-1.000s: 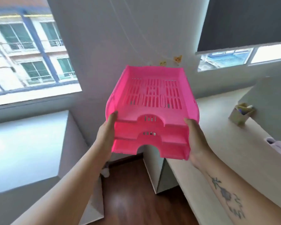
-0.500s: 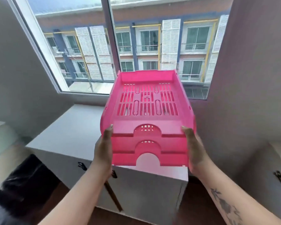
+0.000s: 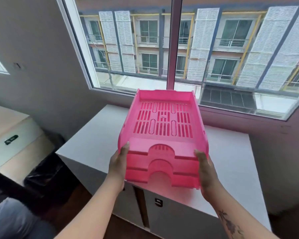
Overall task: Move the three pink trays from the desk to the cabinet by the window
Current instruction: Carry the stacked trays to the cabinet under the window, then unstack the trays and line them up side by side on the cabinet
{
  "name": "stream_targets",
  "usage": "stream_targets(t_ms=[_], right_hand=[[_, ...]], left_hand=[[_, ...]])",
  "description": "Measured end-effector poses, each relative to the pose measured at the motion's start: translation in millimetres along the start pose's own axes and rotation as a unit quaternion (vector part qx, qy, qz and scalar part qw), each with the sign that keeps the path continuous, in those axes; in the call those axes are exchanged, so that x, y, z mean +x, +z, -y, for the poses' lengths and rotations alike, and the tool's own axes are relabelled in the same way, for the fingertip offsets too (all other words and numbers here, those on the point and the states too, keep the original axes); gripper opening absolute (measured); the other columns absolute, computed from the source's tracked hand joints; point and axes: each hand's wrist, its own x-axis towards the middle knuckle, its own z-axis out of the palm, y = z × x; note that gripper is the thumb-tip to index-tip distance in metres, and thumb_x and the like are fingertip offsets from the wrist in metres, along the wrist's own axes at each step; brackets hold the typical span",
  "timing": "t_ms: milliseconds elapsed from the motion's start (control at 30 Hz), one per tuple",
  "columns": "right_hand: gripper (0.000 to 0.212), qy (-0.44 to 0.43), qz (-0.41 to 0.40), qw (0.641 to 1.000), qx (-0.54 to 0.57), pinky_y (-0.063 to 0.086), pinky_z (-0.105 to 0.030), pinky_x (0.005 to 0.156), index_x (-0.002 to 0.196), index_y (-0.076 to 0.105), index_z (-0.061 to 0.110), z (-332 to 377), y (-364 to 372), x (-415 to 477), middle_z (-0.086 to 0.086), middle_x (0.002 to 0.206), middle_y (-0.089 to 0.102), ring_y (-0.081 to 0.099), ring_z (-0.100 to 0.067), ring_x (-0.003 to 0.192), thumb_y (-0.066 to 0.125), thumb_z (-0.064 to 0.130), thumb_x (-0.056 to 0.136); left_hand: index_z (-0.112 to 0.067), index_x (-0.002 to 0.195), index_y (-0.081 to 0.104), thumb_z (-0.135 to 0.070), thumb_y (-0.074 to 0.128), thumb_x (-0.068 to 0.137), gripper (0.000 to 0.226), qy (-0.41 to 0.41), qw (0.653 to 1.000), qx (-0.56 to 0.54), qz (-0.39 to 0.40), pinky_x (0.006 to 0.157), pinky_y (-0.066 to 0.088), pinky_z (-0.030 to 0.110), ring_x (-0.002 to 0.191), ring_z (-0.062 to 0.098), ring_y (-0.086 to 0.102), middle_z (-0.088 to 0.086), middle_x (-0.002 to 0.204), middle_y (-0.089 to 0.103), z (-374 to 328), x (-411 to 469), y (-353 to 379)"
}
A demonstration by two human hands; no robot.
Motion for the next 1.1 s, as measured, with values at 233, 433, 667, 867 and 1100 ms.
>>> stream_targets(t_ms=[233, 433, 667, 867, 1100], right_hand=[[0.07, -0.055, 0.022, 0.988, -0.143, 0.051, -0.055, 0.094, 0.135, 0.044, 0.046, 18.9, -1.9, 7.9, 0.002, 0.131, 0.062, 0.062, -0.022, 0.117, 0.062, 0.069, 0.072], [0.02, -0.091, -0.007, 0.968, -0.232, 0.057, -0.038, 0.07, 0.112, 0.058, 0.025, 72.8, 8.8, 25.1, 0.003, 0.101, 0.07, 0.068, -0.019, 0.087, 0.05, 0.021, 0.095], [0.05, -0.171, -0.05, 0.942, -0.284, 0.059, -0.043, 0.07, 0.138, 0.053, 0.024, 76.2, 39.5, 12.8, -0.002, 0.111, 0.071, 0.068, -0.026, 0.088, 0.039, 0.016, 0.09], [0.051, -0.22, -0.019, 0.94, -0.26, 0.057, -0.043, 0.053, 0.146, 0.039, 0.01, 58.6, 137.4, 1.9, -0.01, 0.092, 0.069, 0.062, -0.03, 0.062, 0.043, 0.005, 0.095], [0.052, -0.193, -0.022, 0.948, -0.252, 0.039, -0.039, 0.049, 0.148, 0.036, 0.009, 8.2, 271.9, 25.4, -0.017, 0.072, 0.059, 0.039, -0.014, 0.051, 0.042, 0.005, 0.096]], left_hand=[[-0.039, 0.125, 0.056, -0.069, 0.057, 0.075, 0.059, 0.049, 0.997, 0.06, -0.012, 0.086, 0.057, 0.048, 0.104, 0.022, 0.067, -0.002, 0.113, 0.07, -4.7, 1.9, -7.8], [-0.04, 0.097, 0.066, -0.027, 0.047, 0.095, 0.023, 0.108, 0.978, 0.176, -0.034, 0.078, 0.061, 0.047, 0.094, 0.027, 0.069, 0.003, 0.099, 0.073, -53.5, 9.1, -6.4], [-0.043, 0.088, 0.062, -0.017, 0.039, 0.101, 0.036, 0.165, 0.968, 0.165, -0.088, 0.065, 0.059, 0.02, 0.079, 0.006, 0.07, -0.005, 0.088, 0.071, -65.9, 8.5, -29.2], [-0.022, 0.123, 0.062, -0.019, 0.046, 0.1, 0.029, 0.173, 0.95, 0.201, -0.164, 0.068, 0.049, 0.022, 0.087, 0.009, 0.066, -0.009, 0.095, 0.067, -73.1, 36.7, -125.7], [-0.014, 0.124, 0.063, -0.015, 0.048, 0.098, 0.03, 0.135, 0.95, 0.213, -0.181, 0.079, 0.054, 0.032, 0.095, 0.023, 0.068, 0.007, 0.107, 0.071, -74.7, 100.8, -249.4]])
